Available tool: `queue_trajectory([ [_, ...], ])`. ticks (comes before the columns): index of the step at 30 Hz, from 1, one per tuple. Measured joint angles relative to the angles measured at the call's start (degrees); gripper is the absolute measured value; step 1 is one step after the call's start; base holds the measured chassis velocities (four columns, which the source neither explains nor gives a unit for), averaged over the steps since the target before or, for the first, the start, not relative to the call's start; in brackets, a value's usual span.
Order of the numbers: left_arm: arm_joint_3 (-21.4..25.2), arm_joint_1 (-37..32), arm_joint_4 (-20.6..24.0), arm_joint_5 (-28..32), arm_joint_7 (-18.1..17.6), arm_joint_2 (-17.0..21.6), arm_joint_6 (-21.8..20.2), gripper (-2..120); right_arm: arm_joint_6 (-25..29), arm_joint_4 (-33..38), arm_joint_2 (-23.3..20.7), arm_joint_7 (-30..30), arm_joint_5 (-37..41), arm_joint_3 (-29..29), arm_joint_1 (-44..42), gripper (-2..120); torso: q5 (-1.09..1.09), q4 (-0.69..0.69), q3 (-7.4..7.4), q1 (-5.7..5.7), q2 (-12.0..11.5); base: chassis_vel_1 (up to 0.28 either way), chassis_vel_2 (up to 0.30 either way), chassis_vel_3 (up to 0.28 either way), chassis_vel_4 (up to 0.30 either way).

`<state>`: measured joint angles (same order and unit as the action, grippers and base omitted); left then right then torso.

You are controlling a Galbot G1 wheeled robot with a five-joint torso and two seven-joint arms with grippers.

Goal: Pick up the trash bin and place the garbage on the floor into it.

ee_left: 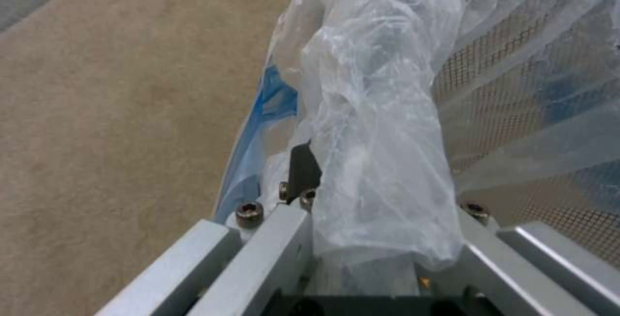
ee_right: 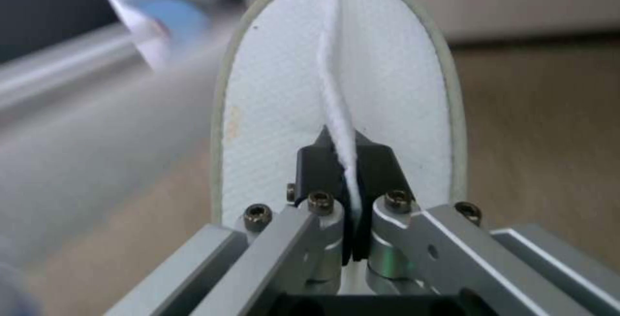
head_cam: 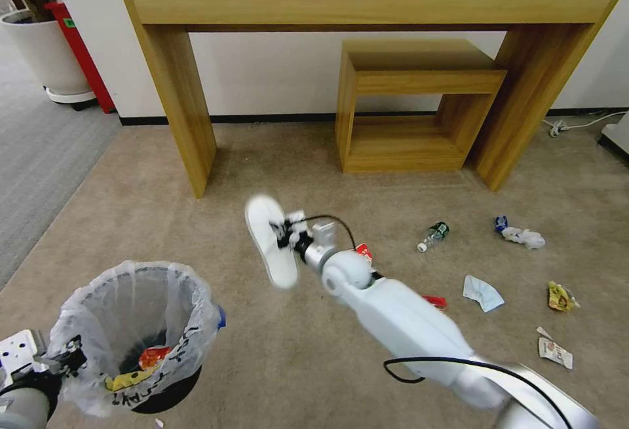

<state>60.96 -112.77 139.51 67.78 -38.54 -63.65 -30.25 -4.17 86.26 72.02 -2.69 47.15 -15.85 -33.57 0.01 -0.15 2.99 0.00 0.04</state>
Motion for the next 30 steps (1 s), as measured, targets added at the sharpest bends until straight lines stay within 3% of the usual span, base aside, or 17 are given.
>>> queue_trajectory([
  [9, -0.76, 0.75, -0.30, 0.50, 0.99, 0.23, 0.00, 1, 6.64, 10.66, -2.32, -7.14, 6.77, 1.15, -2.56, 0, 0.00, 0.01, 0.00, 0.00, 0.00, 0.000, 0.000, 0.000, 0.000],
  [16, -0.89, 0.80, -0.32, 0.36, 2.79, 0.23, -0.01, 1, 7.90, 15.17, 0.72, -9.29, 14.03, -3.52, -0.60, 0, -0.01, 0.02, -0.01, 0.00, 0.00, 0.000, 0.000, 0.000, 0.000],
  [30, -0.73, 0.35, 0.43, 0.43, 2.48, -0.56, -0.55, 1, 7.39, 8.46, 8.50, -7.88, 13.65, -13.98, 2.52, 0, -0.02, 0.01, 0.00, 0.00, 0.00, 0.000, 0.000, 0.000, 0.000],
])
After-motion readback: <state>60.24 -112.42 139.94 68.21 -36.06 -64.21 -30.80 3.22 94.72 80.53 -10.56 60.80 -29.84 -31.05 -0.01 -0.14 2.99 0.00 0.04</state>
